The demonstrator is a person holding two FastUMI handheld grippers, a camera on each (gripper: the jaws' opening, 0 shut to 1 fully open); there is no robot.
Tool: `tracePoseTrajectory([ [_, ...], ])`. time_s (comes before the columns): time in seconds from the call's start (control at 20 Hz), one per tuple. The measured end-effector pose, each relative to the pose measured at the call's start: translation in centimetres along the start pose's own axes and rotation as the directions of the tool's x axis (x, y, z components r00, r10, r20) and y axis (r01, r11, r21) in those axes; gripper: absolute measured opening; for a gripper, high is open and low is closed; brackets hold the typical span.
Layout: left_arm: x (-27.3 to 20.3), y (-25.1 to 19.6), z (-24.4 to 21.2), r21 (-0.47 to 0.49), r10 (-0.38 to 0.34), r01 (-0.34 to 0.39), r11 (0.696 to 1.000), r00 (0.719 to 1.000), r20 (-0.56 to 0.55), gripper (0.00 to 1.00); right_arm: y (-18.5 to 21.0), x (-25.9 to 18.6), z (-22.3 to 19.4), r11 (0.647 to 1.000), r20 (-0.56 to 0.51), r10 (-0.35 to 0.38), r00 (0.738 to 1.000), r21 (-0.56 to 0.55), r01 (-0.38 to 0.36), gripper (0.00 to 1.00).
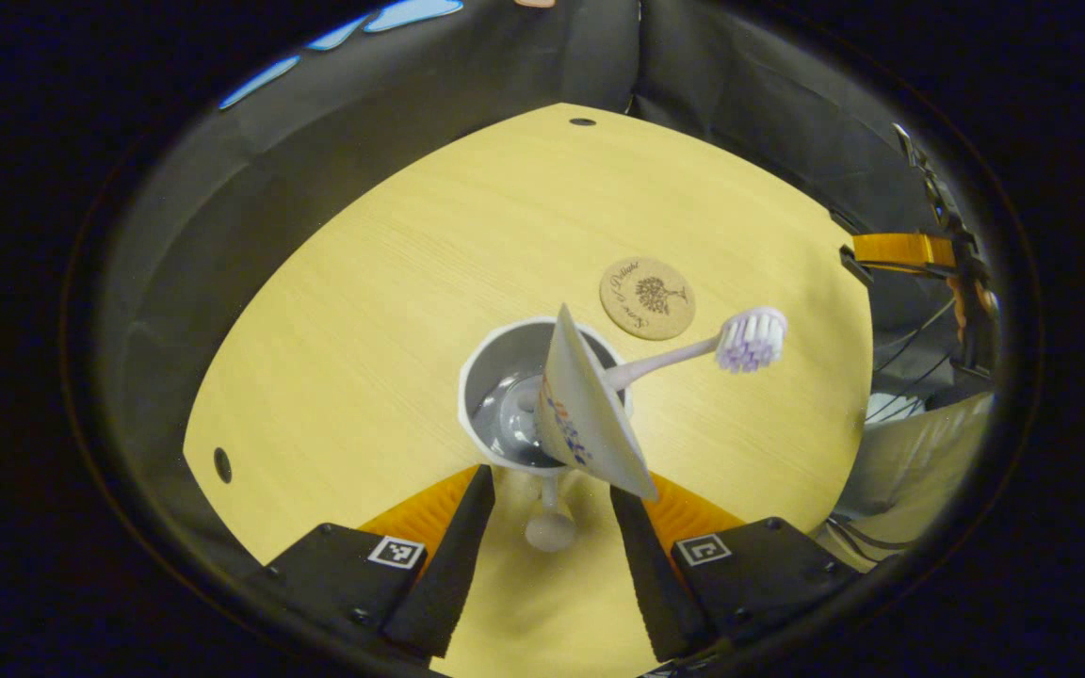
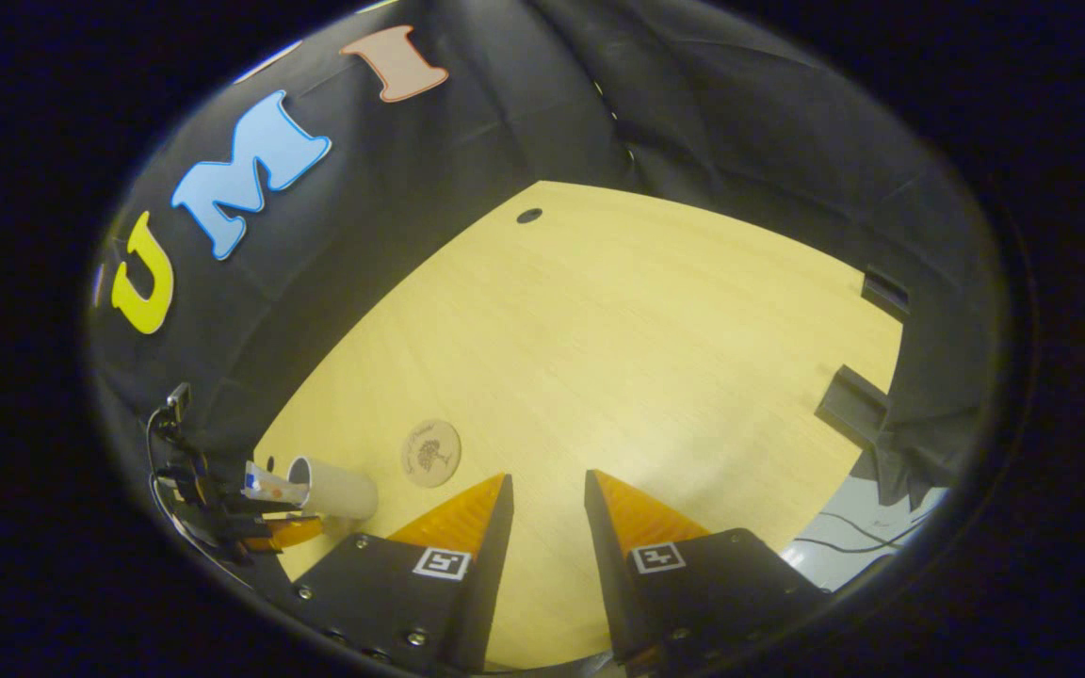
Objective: Put the toothbrush and toothpaste on the desktop into the cup, then pick up the cup and place it on the coaster on the desktop.
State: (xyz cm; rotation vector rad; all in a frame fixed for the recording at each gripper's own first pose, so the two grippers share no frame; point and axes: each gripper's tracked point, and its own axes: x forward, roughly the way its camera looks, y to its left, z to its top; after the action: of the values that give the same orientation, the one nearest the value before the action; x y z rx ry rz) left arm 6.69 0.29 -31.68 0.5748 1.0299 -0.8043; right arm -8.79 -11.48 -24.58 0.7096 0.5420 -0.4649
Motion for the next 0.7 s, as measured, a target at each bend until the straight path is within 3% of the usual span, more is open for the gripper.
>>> tracePoseTrajectory([
  [0.1, 0.6, -0.3, 0.1, 0.018, -0.011, 0.012, 1.0, 1.0, -0.025, 0.87, 0.1, -0.1, -0.9, 1.0, -0.018, 0.001, 1.0, 0.0, -0.001, 0.48],
  [0.15, 0.8, 0.0, 0.0, 0.024, 0.0, 0.001, 1.0, 1.0, -0.031, 0.81, 0.3, 0.0, -1.3, 1.0, -0.028, 0.006, 1.0, 0.001, -0.006, 0.48],
  [0.2, 0.9, 0.6, 0.0, 0.027, 0.004, -0.003, 1.0, 1.0, -0.031, 0.69, 0.4, -0.1, -1.6, 1.0, -0.034, 0.009, 0.999, 0.002, -0.009, 0.48],
  [0.25, 1.0, 0.7, -0.2, 0.02, -0.006, 0.006, 1.0, 0.999, -0.036, 0.67, 0.4, -0.1, -1.8, 1.0, -0.038, 0.009, 0.999, 0.001, -0.009, 0.48],
  [0.3, 0.9, 0.8, -0.6, 0.011, -0.007, 0.007, 1.0, 0.999, -0.042, 0.49, 0.6, -0.1, -2.1, 1.0, -0.045, 0.01, 0.999, -0.001, -0.01, 0.48],
  [0.35, 1.0, 0.8, -0.9, 0.01, -0.009, 0.01, 1.0, 0.998, -0.06, 0.39, 0.5, 0.0, -2.2, 1.0, -0.052, 0.01, 0.999, -0.002, -0.01, 0.48],
  [0.45, 1.1, 1.2, -1.2, 0.009, -0.005, 0.006, 1.0, 0.998, -0.061, 0.34, 0.6, 0.0, -2.6, 1.0, -0.066, 0.012, 0.998, -0.005, -0.012, 0.48],
  [0.6, 1.0, 0.9, -0.8, 0.003, -0.003, 0.003, 1.0, 0.999, -0.047, 0.34, 0.8, 0.1, -2.8, 1.0, -0.072, 0.014, 0.997, 0.001, -0.014, 0.48],
  [0.65, 0.9, 0.8, -0.6, 0.0, -0.003, 0.003, 1.0, 0.999, -0.036, 0.28, 0.8, 0.2, -2.9, 1.0, -0.073, 0.013, 0.997, 0.003, -0.012, 0.47],
  [0.7, 0.8, 0.6, -0.5, -0.002, -0.003, 0.003, 1.0, 0.999, -0.032, 0.34, 0.7, 0.2, -2.9, 1.0, -0.073, 0.012, 0.997, 0.005, -0.011, 0.47],
])
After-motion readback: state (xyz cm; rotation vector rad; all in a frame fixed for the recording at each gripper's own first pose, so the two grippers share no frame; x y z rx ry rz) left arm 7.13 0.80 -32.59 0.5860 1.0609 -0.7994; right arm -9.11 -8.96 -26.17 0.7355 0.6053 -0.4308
